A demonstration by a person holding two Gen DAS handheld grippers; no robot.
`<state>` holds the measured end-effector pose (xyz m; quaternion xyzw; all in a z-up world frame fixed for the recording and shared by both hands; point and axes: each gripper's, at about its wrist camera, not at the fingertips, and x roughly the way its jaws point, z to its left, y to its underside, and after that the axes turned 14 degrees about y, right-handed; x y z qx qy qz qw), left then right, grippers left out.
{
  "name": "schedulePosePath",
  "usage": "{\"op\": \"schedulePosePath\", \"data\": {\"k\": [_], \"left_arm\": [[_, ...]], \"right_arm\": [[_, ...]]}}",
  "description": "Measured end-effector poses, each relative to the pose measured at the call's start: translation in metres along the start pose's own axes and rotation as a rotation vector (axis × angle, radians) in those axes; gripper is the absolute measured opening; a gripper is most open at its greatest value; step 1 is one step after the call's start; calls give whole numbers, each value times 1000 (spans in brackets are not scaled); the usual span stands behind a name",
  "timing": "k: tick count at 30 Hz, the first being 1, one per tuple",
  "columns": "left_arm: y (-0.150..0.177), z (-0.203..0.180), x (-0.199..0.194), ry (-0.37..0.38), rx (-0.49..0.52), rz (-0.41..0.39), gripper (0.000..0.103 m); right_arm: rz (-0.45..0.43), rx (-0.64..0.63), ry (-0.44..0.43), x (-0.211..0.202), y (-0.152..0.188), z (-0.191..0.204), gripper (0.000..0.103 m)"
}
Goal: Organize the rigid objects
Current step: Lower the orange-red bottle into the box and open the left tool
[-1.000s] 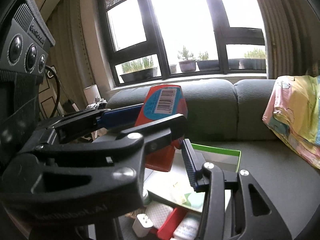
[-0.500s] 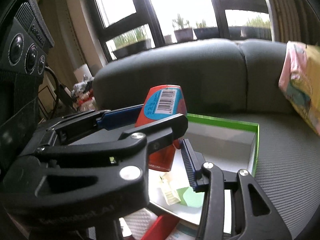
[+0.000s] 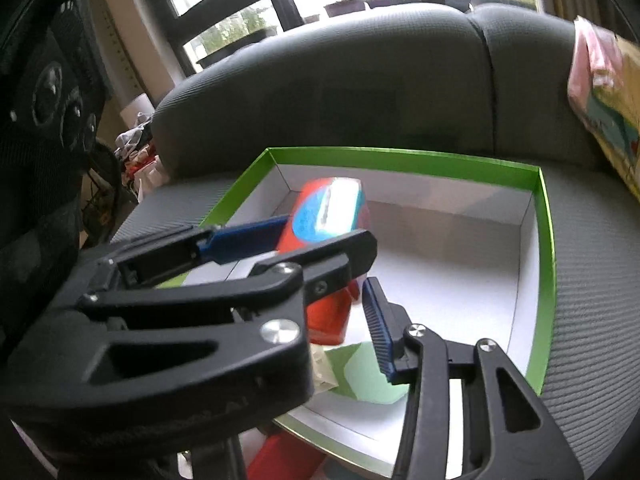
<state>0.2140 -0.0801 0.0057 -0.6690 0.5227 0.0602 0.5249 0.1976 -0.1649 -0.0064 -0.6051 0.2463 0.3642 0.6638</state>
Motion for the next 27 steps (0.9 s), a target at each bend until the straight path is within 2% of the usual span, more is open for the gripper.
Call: {"op": "schedulePosePath", "data": {"k": [1,2,3,4,5,12,16,18,23,27], "left_arm": [[1,2,1,-5,-14,2,55],[1,5,0,-10,-27,2,61],[1,6,-3,-21,-40,-1,79],[2,7,-6,-30,-40,-7,91],[2,6,-11,-50,-31,-22,93],[11,-7,-44,-143,37,-80,94],[19,-22,-65,-211,76,-120,100],[22,-28,-74,-220,87,-138,100],[32,-46,-103,-246,115,-183,101],[42,-52,-123,-231,106,-188,103]], "right_arm": [[11,18,16,2,0,-2,61],[16,30,41,2,0,-5,74],[20,44,64,2,0,-8,80],[21,59,62,0,1,-12,81],[17,66,45,-3,2,-14,82],[-50,86,52,-43,13,-21,92],[-72,94,72,-67,24,-26,97],[-83,98,78,-80,29,-25,102],[-130,84,110,-112,40,-22,102],[-145,59,132,-136,55,-17,102]]}}
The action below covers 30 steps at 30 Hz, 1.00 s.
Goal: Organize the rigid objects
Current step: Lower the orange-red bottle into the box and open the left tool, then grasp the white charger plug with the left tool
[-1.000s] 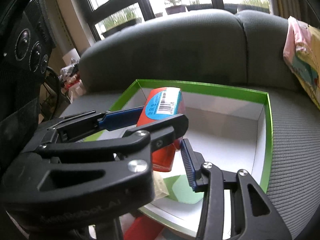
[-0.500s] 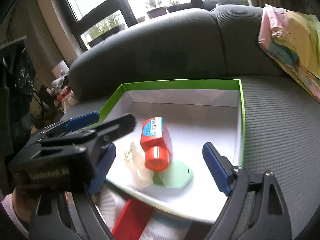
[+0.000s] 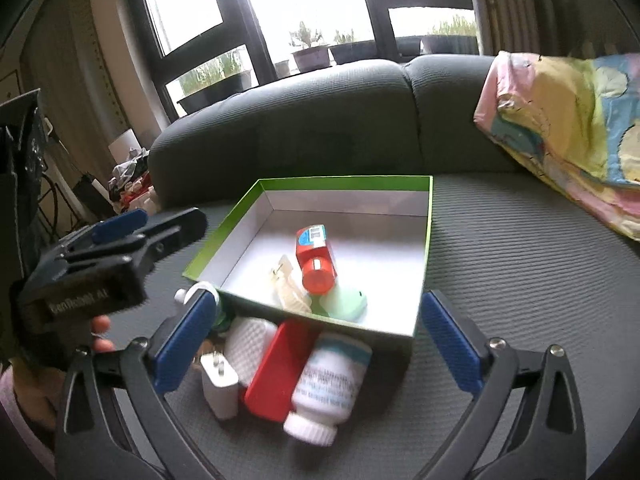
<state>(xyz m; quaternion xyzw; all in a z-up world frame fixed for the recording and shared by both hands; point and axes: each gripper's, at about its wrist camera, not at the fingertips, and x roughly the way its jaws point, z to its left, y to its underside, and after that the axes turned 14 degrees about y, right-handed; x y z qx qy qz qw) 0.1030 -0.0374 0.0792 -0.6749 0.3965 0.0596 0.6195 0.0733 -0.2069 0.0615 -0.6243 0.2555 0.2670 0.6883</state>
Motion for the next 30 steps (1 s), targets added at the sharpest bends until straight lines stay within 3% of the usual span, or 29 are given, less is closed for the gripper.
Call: {"op": "schedulePosePath", "data": {"k": [7,14,22,24,30], "left_arm": [[20,21,-30,24,-96,28,102],[57,36,-45,40,-122,103,102],[111,49,-39,144,-203,175,102],[121,49,-35,171,-203,190,102],[134,50,-31,230,-182,183,102]], "right_arm": [[23,-1,11,-27,26,-8,102],[72,-6,7,-37,57,-15,102],[121,-88,-168,-34,100,25,100],[144,-116,-217,-26,109,42,97],[201,-103,-244,7,124,71,80]]}}
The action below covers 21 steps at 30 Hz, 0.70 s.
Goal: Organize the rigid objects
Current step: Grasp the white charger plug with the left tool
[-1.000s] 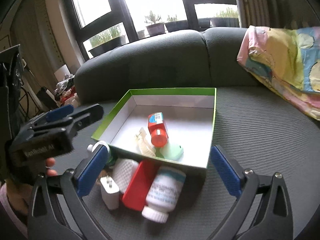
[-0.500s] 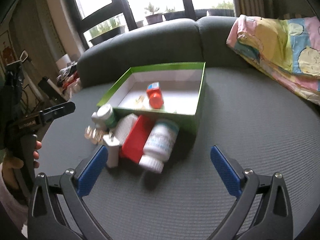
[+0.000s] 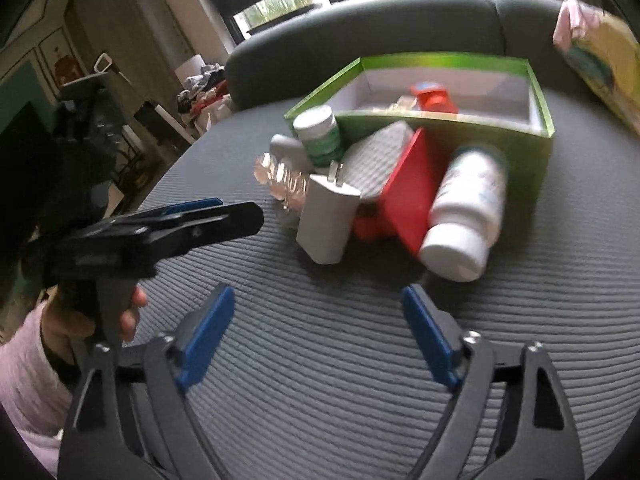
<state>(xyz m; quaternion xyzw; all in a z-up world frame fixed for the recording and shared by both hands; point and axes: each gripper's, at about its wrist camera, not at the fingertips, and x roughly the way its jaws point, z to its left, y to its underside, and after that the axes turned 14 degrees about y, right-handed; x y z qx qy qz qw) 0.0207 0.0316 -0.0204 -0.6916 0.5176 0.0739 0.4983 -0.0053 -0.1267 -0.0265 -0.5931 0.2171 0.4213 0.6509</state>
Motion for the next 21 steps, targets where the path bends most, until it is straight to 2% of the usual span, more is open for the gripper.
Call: {"op": "schedulePosePath", "data": {"k": [4,10,12,15,21], "left_arm": [[3,4,5,39,10,-5,102],[2,12,16,110,0,-18,102],[0,12,17,124,12,-29,102],[-2,15,20,168,12,-36,89],[-3,17,27,228,16,-35,87]], "right_arm": [[9,24,-12,18,-1,1,77],[28,41,-16,41,-6,3,62],[33,36,-19,48,-8,4,61],[26,37,-22,53,-12,5,59],[23,47,-45,62,-20,6,56]]}}
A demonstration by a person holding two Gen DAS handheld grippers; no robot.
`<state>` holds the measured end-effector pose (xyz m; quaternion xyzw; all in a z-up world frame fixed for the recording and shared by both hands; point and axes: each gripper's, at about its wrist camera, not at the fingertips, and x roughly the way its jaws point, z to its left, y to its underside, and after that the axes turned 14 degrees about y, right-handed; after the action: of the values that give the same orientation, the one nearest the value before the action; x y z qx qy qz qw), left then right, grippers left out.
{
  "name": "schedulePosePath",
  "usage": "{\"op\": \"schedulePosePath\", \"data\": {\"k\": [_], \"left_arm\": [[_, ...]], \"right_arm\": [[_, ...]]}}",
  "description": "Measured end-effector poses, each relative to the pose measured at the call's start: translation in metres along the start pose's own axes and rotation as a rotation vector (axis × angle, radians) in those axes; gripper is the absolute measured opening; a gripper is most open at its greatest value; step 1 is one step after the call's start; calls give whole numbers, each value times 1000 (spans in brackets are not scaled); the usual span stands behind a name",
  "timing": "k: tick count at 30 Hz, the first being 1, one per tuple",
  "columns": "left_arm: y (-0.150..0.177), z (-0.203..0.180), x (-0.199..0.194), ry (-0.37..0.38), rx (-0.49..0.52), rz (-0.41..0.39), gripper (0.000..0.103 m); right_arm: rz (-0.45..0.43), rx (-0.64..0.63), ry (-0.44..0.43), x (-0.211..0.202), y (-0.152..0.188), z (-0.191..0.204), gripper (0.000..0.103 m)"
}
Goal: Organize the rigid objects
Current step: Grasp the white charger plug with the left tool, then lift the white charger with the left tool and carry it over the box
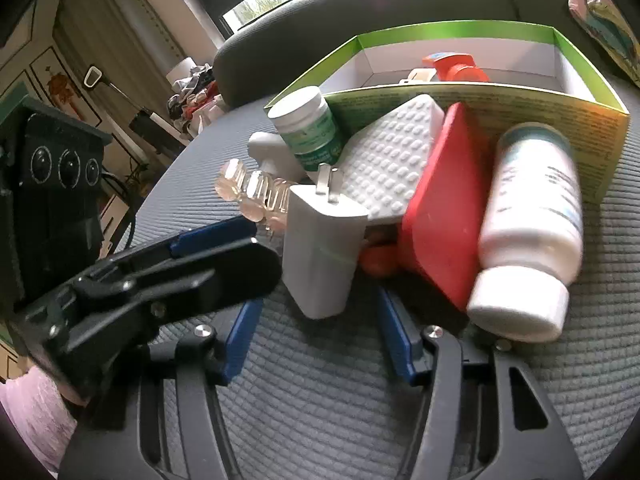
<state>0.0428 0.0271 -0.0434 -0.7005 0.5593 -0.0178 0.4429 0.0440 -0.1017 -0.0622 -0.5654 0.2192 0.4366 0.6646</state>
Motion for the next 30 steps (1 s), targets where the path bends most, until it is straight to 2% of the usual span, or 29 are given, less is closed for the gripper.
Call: {"op": "schedulePosePath", "data": {"k": [4,9,10,11,12,15,22,24,30], "left_arm": [[-2,4,5,12,-10,0,86],[-3,7,2,39,-36,-8,84],[-2,6,1,46,-37,-8,71],[-1,6,1,61,-42,-1,62],[0,6,2,56,-45,7,58],[1,4,4,43,-37,8,58],[-2,15,15,30,-97,41,58],[-1,15,12,27,-95,38,58],[2,11,2,35,-103,26,56]], "right_arm": [[5,17,-13,2,-1,-4,53],[17,15,-7,5,-2,-4,38],[16,9,-2,5,-2,-2,36],[17,4,-4,5,-2,-1,34],[17,2,-3,5,-2,-1,34],[21,7,-6,7,-4,0,34],[14,-12,-4,5,-3,0,31],[-6,-31,-8,1,-3,5,27],[-30,-59,-20,-11,-1,14,26]]}}
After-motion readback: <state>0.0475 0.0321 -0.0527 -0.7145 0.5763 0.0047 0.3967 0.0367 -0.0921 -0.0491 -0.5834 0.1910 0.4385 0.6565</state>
